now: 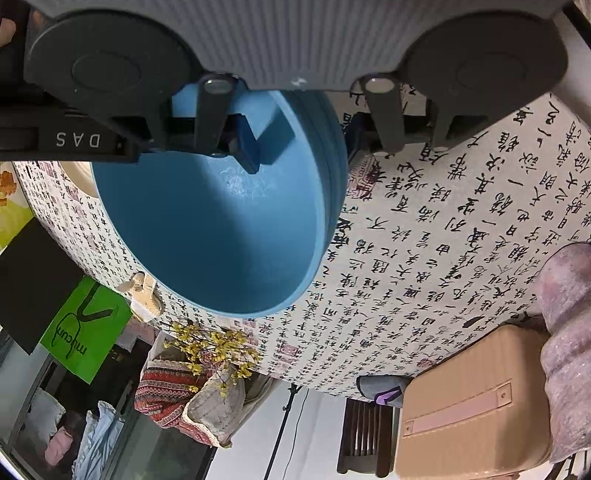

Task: Organize plates and bowls
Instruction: 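Lift the stacked blue bowls with both grippers toward the cream plates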

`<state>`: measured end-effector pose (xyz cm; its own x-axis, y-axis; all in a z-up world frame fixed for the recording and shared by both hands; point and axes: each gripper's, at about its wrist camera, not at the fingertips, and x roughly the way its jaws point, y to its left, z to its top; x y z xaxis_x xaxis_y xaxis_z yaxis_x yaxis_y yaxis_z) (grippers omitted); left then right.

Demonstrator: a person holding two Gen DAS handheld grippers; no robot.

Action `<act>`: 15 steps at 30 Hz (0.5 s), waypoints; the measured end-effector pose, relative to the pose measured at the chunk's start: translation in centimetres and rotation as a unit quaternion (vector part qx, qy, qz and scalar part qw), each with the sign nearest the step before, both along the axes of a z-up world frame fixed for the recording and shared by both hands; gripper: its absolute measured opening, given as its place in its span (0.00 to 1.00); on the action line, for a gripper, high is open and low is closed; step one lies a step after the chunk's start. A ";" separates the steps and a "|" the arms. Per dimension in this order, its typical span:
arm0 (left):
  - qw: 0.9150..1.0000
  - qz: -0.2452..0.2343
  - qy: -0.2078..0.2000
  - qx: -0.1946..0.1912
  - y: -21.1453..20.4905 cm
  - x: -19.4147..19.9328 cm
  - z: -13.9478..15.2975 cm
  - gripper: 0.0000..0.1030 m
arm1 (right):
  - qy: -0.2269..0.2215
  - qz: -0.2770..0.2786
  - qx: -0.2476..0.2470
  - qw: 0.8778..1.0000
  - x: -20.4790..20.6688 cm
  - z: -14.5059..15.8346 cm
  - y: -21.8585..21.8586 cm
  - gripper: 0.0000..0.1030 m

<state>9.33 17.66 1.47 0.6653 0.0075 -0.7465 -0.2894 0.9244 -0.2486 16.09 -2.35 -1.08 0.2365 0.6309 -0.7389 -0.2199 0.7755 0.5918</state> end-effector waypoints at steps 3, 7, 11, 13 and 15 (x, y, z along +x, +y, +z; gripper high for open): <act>1.000 -0.005 -0.002 0.007 -0.6 0.1 0.0 0.47 | 0.003 -0.003 0.003 1.000 0.2 -0.2 -0.7 0.42; 1.000 -0.009 -0.003 0.010 -1.4 0.2 -0.3 0.47 | 0.005 -0.008 0.005 1.000 0.3 -0.4 -1.4 0.42; 1.000 -0.011 -0.005 0.010 -1.9 0.5 -0.3 0.47 | 0.003 -0.011 0.004 1.000 0.1 -0.5 -1.9 0.42; 1.000 -0.012 -0.008 0.010 -2.2 0.6 -0.2 0.47 | -0.001 -0.014 0.004 1.000 0.1 -0.4 -2.2 0.42; 1.000 -0.014 -0.009 0.010 -2.6 0.6 0.0 0.47 | -0.003 -0.017 0.006 1.000 0.1 -0.3 -2.6 0.42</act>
